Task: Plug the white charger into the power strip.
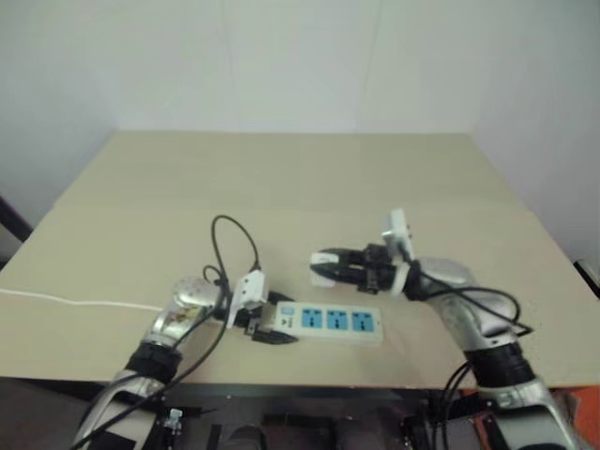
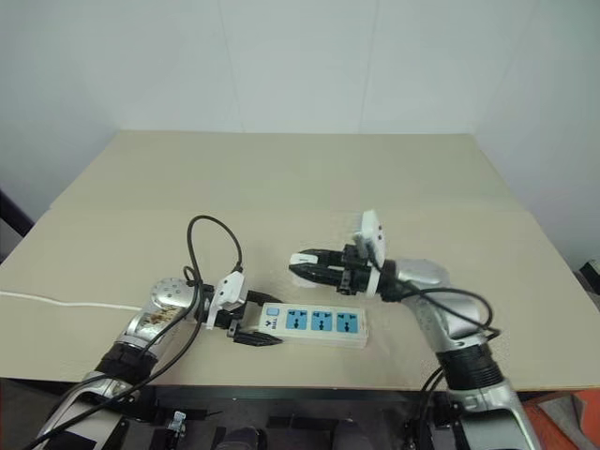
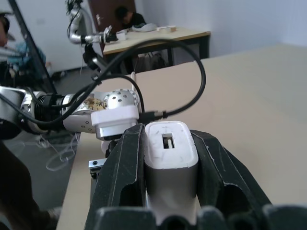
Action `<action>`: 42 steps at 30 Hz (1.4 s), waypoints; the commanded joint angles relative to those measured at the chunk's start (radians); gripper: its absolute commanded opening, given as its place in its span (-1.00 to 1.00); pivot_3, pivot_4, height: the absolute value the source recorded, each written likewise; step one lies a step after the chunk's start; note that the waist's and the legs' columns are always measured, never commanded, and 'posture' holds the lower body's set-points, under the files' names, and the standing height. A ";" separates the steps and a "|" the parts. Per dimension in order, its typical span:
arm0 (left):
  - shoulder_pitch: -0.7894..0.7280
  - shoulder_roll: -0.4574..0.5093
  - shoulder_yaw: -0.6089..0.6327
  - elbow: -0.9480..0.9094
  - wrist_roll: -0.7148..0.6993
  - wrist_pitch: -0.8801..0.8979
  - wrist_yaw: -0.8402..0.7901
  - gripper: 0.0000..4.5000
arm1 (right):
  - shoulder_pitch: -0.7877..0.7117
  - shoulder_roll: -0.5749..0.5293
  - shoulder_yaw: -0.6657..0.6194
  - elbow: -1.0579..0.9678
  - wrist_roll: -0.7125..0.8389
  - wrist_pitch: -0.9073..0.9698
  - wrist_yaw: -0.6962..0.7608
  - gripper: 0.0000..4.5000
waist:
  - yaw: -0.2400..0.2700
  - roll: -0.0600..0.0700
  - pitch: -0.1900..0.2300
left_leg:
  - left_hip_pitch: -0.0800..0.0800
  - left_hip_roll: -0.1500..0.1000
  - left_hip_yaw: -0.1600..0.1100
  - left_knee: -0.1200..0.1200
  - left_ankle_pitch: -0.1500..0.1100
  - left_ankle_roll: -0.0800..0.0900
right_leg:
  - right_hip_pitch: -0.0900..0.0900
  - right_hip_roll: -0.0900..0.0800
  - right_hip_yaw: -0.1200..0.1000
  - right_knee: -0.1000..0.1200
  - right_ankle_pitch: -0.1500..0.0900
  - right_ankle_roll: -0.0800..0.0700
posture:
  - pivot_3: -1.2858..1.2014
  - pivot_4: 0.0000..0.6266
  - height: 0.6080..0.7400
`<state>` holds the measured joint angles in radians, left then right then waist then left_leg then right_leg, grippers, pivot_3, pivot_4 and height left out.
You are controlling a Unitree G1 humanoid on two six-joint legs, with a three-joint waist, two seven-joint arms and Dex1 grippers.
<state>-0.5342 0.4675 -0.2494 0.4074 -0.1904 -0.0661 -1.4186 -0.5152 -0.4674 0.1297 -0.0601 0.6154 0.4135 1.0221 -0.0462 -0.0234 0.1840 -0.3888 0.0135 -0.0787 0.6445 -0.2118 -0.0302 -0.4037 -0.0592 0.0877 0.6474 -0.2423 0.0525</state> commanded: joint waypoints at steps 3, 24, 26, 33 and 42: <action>0.010 0.023 -0.006 0.006 0.025 0.010 0.010 0.47 | 0.022 0.054 0.030 -0.033 -0.061 -0.059 0.003 -0.48 | 0.000 0.000 0.000 | 0.000 0.000 0.000 0.000 0.000 0.000 | 0.000 0.000 0.000 0.000 0.000 0.000 | 0.03 -0.52 1.00; 0.010 0.017 -0.017 0.009 0.028 0.019 0.011 0.47 | 0.058 0.077 0.070 0.063 -0.211 -0.213 0.077 -0.48 | 0.000 0.000 0.000 | 0.000 0.001 0.000 0.000 0.000 0.000 | 0.000 0.001 0.000 0.000 -0.002 0.004 | 0.03 -0.52 1.00; 0.010 0.017 -0.017 0.009 0.027 0.019 0.010 0.47 | 0.058 0.074 0.065 0.063 -0.213 -0.216 0.079 -0.48 | 0.000 0.000 0.000 | 0.000 0.001 0.000 0.000 0.000 0.000 | 0.000 0.001 0.000 -0.001 -0.002 0.003 | 0.03 -0.52 1.00; 0.008 0.013 -0.018 0.012 0.028 0.018 0.012 0.47 | 0.057 0.066 0.052 0.053 -0.208 -0.212 0.081 -0.48 | 0.000 0.000 0.000 | 0.000 0.001 0.000 0.000 0.000 0.000 | 0.000 0.001 0.000 0.000 -0.002 0.003 | 0.03 -0.52 1.00; 0.010 0.007 -0.020 0.010 0.028 0.025 0.016 0.47 | 0.044 0.065 0.045 0.063 -0.209 -0.210 0.086 -0.48 | 0.000 0.000 0.000 | 0.000 0.000 0.000 0.000 0.000 0.000 | 0.000 0.001 0.000 -0.001 -0.002 0.003 | 0.03 -0.52 1.00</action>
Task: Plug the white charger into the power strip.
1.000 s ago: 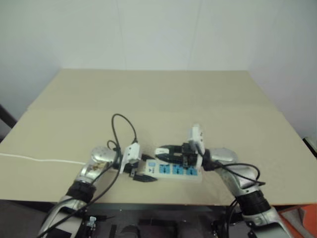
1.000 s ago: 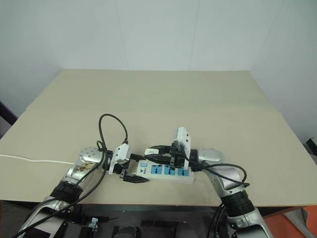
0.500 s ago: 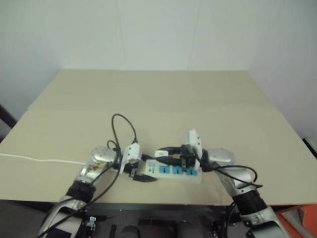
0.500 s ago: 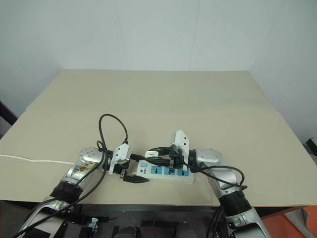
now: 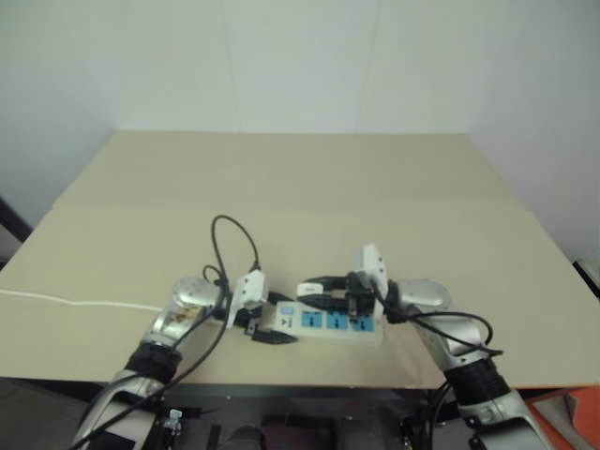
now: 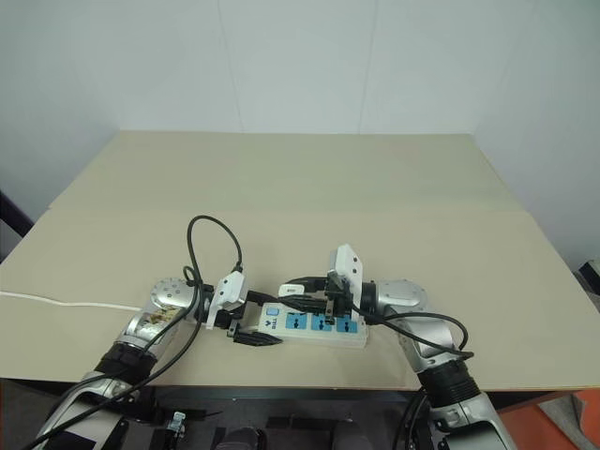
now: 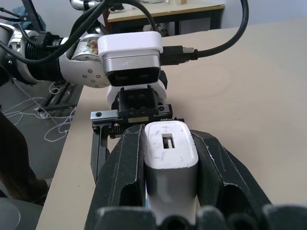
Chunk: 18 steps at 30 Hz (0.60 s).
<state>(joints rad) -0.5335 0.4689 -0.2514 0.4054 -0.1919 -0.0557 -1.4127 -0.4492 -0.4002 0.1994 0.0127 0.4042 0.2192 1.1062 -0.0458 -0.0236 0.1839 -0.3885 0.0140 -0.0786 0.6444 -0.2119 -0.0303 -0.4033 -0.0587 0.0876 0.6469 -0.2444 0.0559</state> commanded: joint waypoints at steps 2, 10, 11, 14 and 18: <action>0.009 0.006 -0.019 0.011 0.030 0.015 0.010 0.47 | -0.019 -0.002 -0.024 -0.005 0.000 -0.018 0.004 -0.48 | 0.000 0.000 0.000 | 0.000 0.000 0.000 0.000 0.000 0.000 | 0.000 0.000 0.000 0.000 0.000 0.000 | 0.03 -0.52 1.00; 0.013 0.005 -0.021 0.005 0.029 0.023 0.011 0.47 | -0.015 0.009 -0.023 -0.025 0.005 -0.010 -0.004 -0.48 | 0.000 0.000 0.000 | 0.000 0.000 0.000 0.000 0.000 0.000 | 0.000 0.000 0.000 0.000 0.000 0.000 | 0.03 -0.52 1.00; 0.012 0.003 -0.022 0.005 0.030 0.024 0.011 0.47 | -0.016 0.010 -0.022 -0.025 0.006 -0.009 -0.002 -0.48 | 0.000 0.000 0.000 | 0.000 0.000 0.000 0.000 0.000 0.000 | 0.000 0.000 0.000 0.000 0.000 0.000 | 0.03 -0.52 1.00; 0.009 0.000 -0.022 0.007 0.030 0.025 0.013 0.47 | -0.012 0.012 -0.017 -0.027 0.003 -0.010 0.002 -0.48 | 0.000 0.000 0.000 | 0.000 0.000 0.000 0.000 0.000 0.000 | 0.000 0.000 0.000 0.000 0.000 0.000 | 0.03 -0.52 1.00; 0.011 -0.002 -0.022 0.005 0.030 0.027 0.016 0.47 | 0.000 0.009 -0.008 -0.023 -0.006 -0.016 0.011 -0.48 | 0.000 0.000 0.000 | 0.000 0.000 0.000 0.000 0.000 0.000 | 0.000 0.000 0.000 0.000 0.000 0.000 | 0.03 -0.52 1.00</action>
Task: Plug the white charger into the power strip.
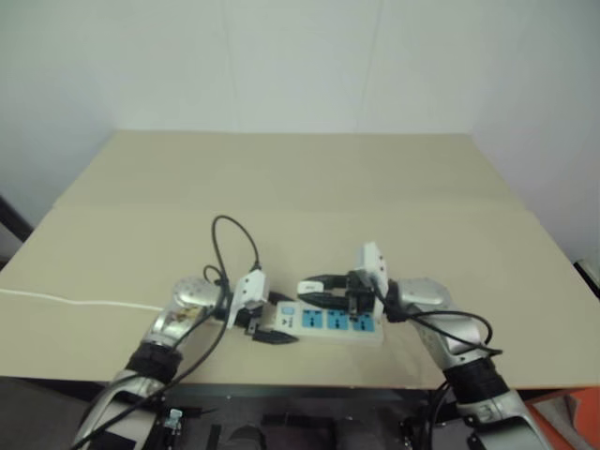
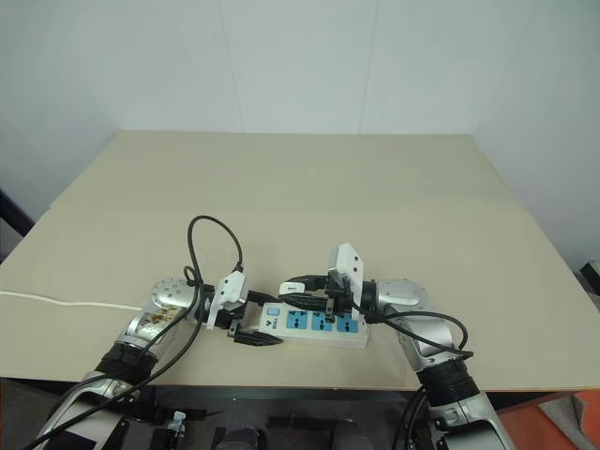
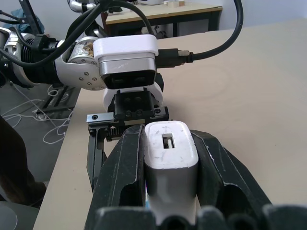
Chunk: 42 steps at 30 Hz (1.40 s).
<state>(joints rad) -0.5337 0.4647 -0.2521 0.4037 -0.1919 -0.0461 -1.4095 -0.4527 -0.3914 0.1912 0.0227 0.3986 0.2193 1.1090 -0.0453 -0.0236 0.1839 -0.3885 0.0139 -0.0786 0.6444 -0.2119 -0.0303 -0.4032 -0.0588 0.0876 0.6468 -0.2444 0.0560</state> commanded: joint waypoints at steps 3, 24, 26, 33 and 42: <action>0.013 0.003 -0.021 0.006 0.030 0.018 0.013 0.47 | 0.012 -0.004 0.010 -0.025 -0.014 -0.025 0.018 -0.48 | 0.000 0.000 0.000 | 0.000 0.000 0.000 0.000 0.000 0.000 | 0.000 0.000 0.000 0.000 0.000 0.000 | 0.03 -0.52 1.00; 0.019 0.006 -0.022 -0.004 0.026 0.028 0.022 0.47 | 0.112 -0.080 0.022 0.066 -0.110 -0.162 0.049 -0.48 | 0.006 -0.001 -0.001 | 0.000 0.000 0.000 0.000 0.000 0.000 | 0.001 0.000 0.000 -0.001 -0.001 0.001 | 0.03 -0.52 1.00; 0.021 0.009 -0.022 -0.006 0.025 0.030 0.022 0.47 | 0.124 -0.095 0.021 0.089 -0.114 -0.173 0.050 -0.48 | 0.006 -0.001 -0.002 | 0.001 0.000 0.000 0.000 0.000 0.000 | 0.002 -0.001 0.000 -0.002 -0.001 0.002 | 0.03 -0.52 1.00; 0.017 0.013 -0.021 0.000 0.022 0.028 0.028 0.47 | 0.116 -0.120 0.030 0.165 -0.130 -0.202 0.065 -0.48 | 0.008 -0.003 -0.006 | 0.005 0.000 0.000 0.000 0.000 0.000 | 0.008 -0.001 -0.001 -0.004 -0.002 0.004 | 0.03 -0.52 1.00; 0.015 0.014 -0.021 -0.004 0.020 0.032 0.034 0.47 | 0.028 -0.070 0.121 0.162 -0.134 -0.162 0.095 -0.48 | 0.005 -0.005 -0.008 | 0.010 0.000 -0.001 -0.001 0.000 0.000 | 0.013 0.000 -0.002 -0.006 -0.003 0.005 | 0.03 -0.52 1.00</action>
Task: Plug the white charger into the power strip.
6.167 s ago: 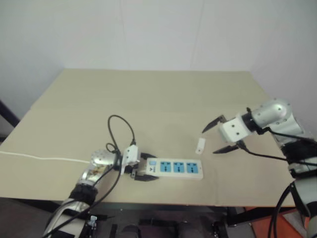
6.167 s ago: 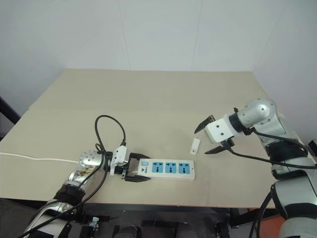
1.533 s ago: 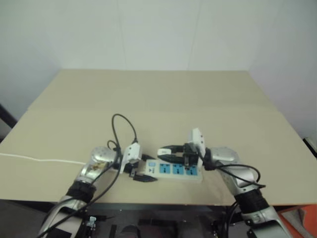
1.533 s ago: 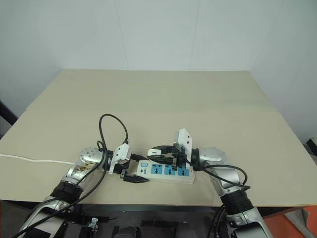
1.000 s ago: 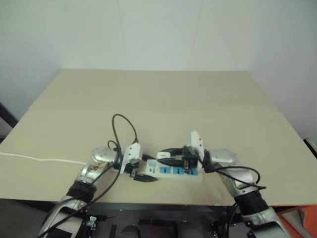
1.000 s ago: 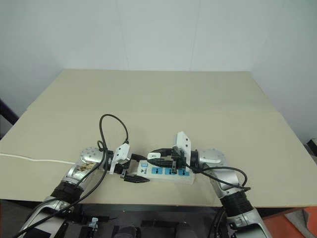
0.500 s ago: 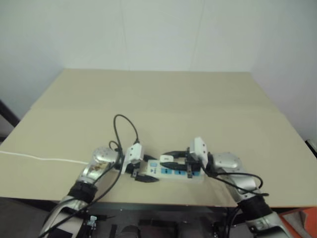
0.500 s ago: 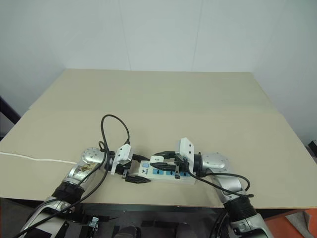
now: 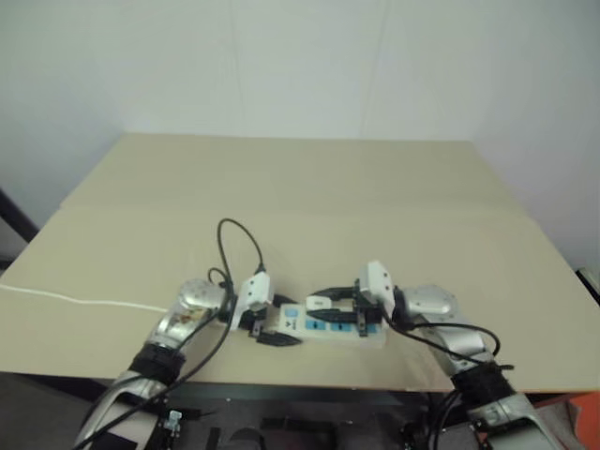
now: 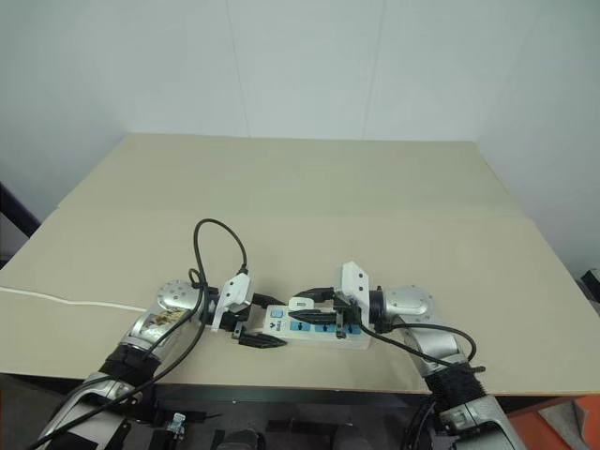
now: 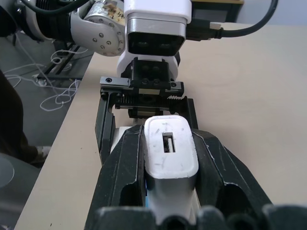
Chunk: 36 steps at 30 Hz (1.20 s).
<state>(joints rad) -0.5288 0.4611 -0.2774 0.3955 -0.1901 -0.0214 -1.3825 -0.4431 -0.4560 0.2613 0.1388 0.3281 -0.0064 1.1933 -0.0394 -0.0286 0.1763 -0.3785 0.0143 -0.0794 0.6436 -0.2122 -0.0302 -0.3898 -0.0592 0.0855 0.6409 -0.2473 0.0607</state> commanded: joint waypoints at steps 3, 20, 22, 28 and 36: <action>0.014 0.018 0.004 -0.001 0.017 0.010 0.011 0.47 | 0.006 0.007 0.068 0.050 -0.064 0.086 0.012 -0.48 | -0.003 0.000 -0.002 | 0.001 0.000 0.000 0.000 0.000 0.000 | 0.000 0.000 0.000 0.000 0.000 0.000 | 0.03 -0.52 1.00; 0.016 0.012 0.008 -0.001 0.019 0.010 0.019 0.47 | 0.041 0.009 0.039 0.062 -0.061 0.118 -0.018 -0.48 | -0.006 0.000 -0.008 | 0.003 0.001 0.000 -0.001 0.000 0.000 | 0.002 0.000 0.001 0.000 -0.001 -0.001 | 0.03 -0.52 1.00; 0.015 0.013 0.008 -0.001 0.019 0.011 0.019 0.47 | 0.043 0.013 0.036 0.058 -0.060 0.118 -0.029 -0.48 | -0.006 0.000 -0.008 | 0.003 0.000 0.000 -0.001 0.000 0.000 | 0.002 0.000 0.000 0.000 -0.001 0.000 | 0.03 -0.52 1.00; 0.013 0.013 0.011 -0.003 0.017 0.013 0.020 0.47 | 0.039 0.010 0.027 0.037 -0.049 0.145 -0.018 0.40 | -0.005 -0.001 -0.008 | 0.003 0.000 0.000 -0.002 0.000 0.000 | 0.001 0.000 0.000 0.000 -0.001 0.000 | 0.03 -0.52 1.00; 0.009 0.007 0.042 -0.031 -0.020 0.058 0.035 0.88 | 0.032 -0.028 0.008 0.016 -0.059 0.157 0.001 1.00 | -0.003 -0.001 -0.008 | 0.002 0.000 0.000 -0.002 0.000 0.000 | 0.001 0.000 0.000 -0.001 -0.001 0.000 | 0.03 -0.52 1.00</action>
<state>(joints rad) -0.5130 0.4620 -0.2650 0.3886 -0.1899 0.0102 -1.3569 -0.4322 -0.4574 0.2634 0.1306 0.2950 0.1206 1.1818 -0.0423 -0.0299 0.1683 -0.3772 0.0147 -0.0792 0.6421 -0.2124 -0.0302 -0.3894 -0.0590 0.0857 0.6403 -0.2482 0.0604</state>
